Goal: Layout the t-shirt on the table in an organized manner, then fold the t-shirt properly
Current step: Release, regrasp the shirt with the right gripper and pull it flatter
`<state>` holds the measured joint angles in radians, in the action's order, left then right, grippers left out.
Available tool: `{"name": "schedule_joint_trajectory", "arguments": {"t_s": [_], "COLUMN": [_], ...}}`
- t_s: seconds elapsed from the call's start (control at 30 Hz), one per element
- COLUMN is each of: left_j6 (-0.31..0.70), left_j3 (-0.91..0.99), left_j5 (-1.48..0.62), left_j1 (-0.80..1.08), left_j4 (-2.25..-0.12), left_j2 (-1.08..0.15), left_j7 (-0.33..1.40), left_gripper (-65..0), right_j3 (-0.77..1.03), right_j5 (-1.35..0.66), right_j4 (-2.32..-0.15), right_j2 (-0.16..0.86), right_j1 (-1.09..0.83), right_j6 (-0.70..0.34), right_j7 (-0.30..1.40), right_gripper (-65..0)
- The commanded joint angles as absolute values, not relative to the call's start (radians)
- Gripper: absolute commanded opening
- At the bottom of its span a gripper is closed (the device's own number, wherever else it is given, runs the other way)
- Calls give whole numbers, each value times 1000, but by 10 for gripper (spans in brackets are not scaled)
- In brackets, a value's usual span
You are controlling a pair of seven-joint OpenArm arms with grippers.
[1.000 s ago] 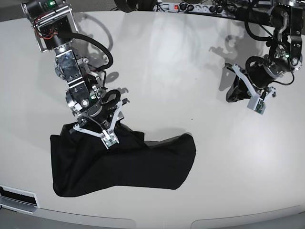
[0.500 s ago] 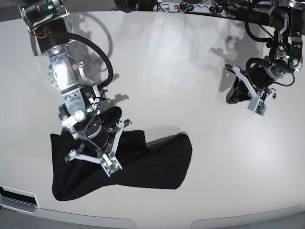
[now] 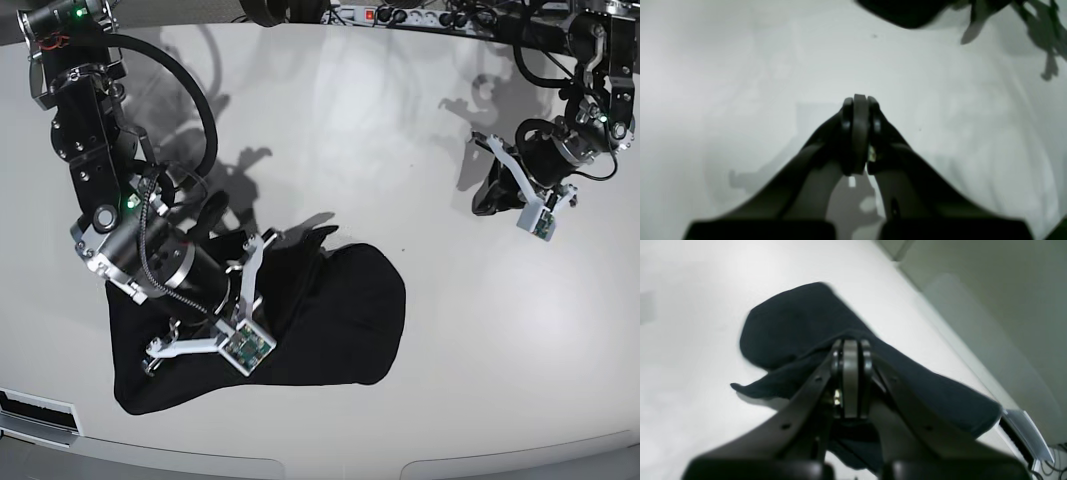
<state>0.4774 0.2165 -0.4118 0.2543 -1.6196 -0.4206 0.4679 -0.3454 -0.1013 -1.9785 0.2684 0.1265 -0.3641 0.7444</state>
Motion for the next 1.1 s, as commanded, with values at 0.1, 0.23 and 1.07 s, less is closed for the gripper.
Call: {"name": "schedule_joint_trajectory", "arguments": {"t_s": [0.1,0.23,1.07], "left_j6": [509,501,501], "left_j3": [223,223,64], "left_j5": [-428,-428,-387], "left_j1": [242,226,74], "left_j4": [-1634,-1634,-1526], "left_j2": [-435,-434,-373], "left_j7": [442,441,442], "left_gripper": [-650,-650,-650], "right_j3": [-340,-340,-340], "right_j5": [53,188,295], "right_j4": [-1998,-2004,-2004], "right_j2": [274,308,374], "right_j1": [102,43,-231], "right_j6": [-274,-200,-126], "right_j7": [775,823,988], "right_gripper": [-650,-650,-650]}}
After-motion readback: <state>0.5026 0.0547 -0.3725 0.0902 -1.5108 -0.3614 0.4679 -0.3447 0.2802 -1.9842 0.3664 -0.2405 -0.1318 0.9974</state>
